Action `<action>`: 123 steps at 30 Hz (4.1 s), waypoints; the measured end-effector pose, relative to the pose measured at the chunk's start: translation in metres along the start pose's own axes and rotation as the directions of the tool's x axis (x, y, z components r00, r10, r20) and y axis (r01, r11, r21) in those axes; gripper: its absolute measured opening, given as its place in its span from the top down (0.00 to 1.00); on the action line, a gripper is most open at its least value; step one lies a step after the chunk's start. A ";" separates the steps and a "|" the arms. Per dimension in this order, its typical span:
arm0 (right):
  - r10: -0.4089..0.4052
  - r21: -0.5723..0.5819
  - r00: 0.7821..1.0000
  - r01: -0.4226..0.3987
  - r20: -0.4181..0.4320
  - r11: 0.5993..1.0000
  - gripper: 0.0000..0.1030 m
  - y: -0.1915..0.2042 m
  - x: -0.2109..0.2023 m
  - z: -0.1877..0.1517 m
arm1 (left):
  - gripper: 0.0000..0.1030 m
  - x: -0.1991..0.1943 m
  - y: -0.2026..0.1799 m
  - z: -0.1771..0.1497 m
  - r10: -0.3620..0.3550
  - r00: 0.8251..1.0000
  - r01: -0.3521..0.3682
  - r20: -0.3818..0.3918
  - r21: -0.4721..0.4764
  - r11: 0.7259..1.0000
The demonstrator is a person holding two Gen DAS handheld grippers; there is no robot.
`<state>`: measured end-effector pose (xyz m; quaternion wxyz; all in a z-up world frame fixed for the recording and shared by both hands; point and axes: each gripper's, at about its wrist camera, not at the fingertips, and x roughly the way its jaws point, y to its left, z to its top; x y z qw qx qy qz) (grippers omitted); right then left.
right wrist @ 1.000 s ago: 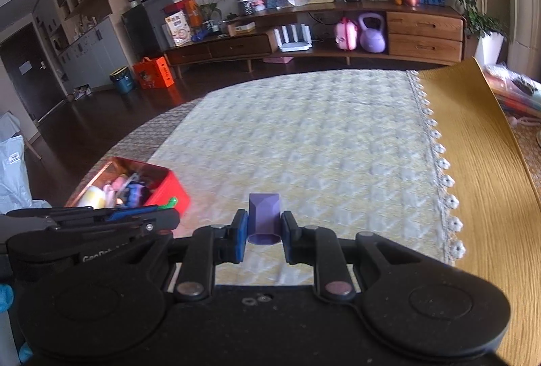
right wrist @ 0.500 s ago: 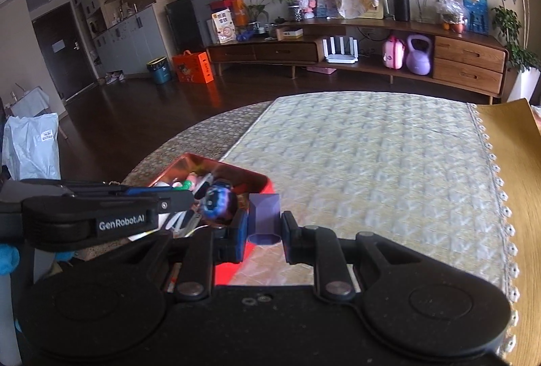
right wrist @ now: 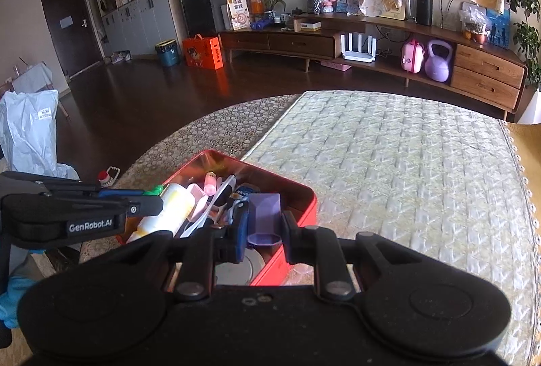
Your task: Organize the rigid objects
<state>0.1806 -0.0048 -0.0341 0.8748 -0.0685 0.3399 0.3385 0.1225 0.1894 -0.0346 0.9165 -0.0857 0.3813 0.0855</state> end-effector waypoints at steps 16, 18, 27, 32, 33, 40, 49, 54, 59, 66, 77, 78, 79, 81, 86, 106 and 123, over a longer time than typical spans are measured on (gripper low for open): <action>-0.076 -0.103 0.994 0.067 -0.078 0.992 0.81 0.010 0.072 0.004 | 0.85 0.077 0.001 0.032 -0.068 0.997 0.069 -0.031 0.038 0.997; -0.092 -0.110 0.992 0.082 -0.087 0.991 0.81 0.008 0.078 0.003 | 0.85 0.087 0.000 0.034 -0.074 0.996 0.076 -0.044 0.034 0.997; -0.088 -0.119 0.989 0.074 -0.116 0.990 0.81 0.009 0.092 -0.003 | 0.85 0.114 -0.003 0.031 -0.083 0.992 0.088 -0.099 0.042 0.995; -0.083 -0.117 0.990 0.069 -0.112 0.991 0.79 0.009 0.090 -0.002 | 0.85 0.120 0.001 0.026 -0.085 0.988 0.089 -0.130 0.030 0.996; -0.081 -0.112 0.990 0.068 -0.114 0.991 0.78 0.008 0.089 -0.002 | 0.85 0.121 0.001 0.026 -0.085 0.987 0.089 -0.134 0.027 0.996; -0.053 -0.075 0.993 0.046 -0.106 0.996 0.73 0.006 0.078 -0.005 | 0.85 0.116 0.002 0.022 -0.095 0.985 0.097 -0.145 0.009 0.995; -0.020 -0.043 0.997 0.016 -0.077 0.999 0.67 0.006 0.052 -0.008 | 0.85 0.091 0.005 0.010 -0.104 0.986 0.105 -0.126 0.001 0.994; 0.015 -0.017 0.999 -0.015 -0.049 1.000 0.65 0.007 0.033 -0.009 | 0.85 0.066 0.006 0.003 -0.098 0.990 0.099 -0.097 0.003 0.995; 0.043 -0.008 0.999 -0.043 -0.012 0.999 0.59 0.012 0.011 -0.011 | 0.74 0.039 0.006 0.000 -0.094 0.994 0.094 -0.060 -0.003 0.996; 0.071 0.000 0.997 -0.071 0.030 0.997 0.53 0.013 -0.016 -0.017 | 0.30 -0.001 0.003 -0.008 -0.061 0.998 0.061 0.033 0.000 0.998; 0.072 -0.004 0.991 -0.072 0.113 0.997 0.23 0.015 -0.055 -0.040 | 0.21 -0.041 -0.004 -0.026 -0.038 0.997 0.039 0.068 -0.012 0.999; 0.073 -0.005 0.990 -0.073 0.122 0.997 0.18 0.016 -0.059 -0.041 | 0.21 -0.044 -0.006 -0.028 -0.035 0.997 0.036 0.069 -0.009 0.999; 0.073 -0.006 0.989 -0.073 0.130 0.997 0.16 0.016 -0.062 -0.043 | 0.21 -0.047 -0.007 -0.030 -0.034 0.997 0.035 0.070 -0.008 0.999; 0.070 -0.008 0.986 -0.070 0.149 0.998 0.13 0.018 -0.070 -0.048 | 0.21 -0.051 -0.009 -0.034 -0.040 0.997 0.041 0.063 -0.009 0.999; 0.070 -0.006 0.977 -0.070 0.202 0.998 0.01 0.016 -0.088 -0.056 | 0.20 -0.059 -0.016 -0.044 -0.023 0.998 0.024 0.061 -0.009 1.000; 0.002 0.073 0.973 -0.019 0.232 0.997 0.00 0.000 -0.114 -0.084 | 0.15 -0.093 -0.055 -0.075 -0.007 0.996 0.004 0.091 0.032 0.999; -0.028 0.113 0.973 0.002 0.227 0.994 0.00 -0.015 -0.118 -0.097 | 0.15 -0.095 -0.069 -0.078 -0.013 0.995 0.007 0.095 0.054 0.998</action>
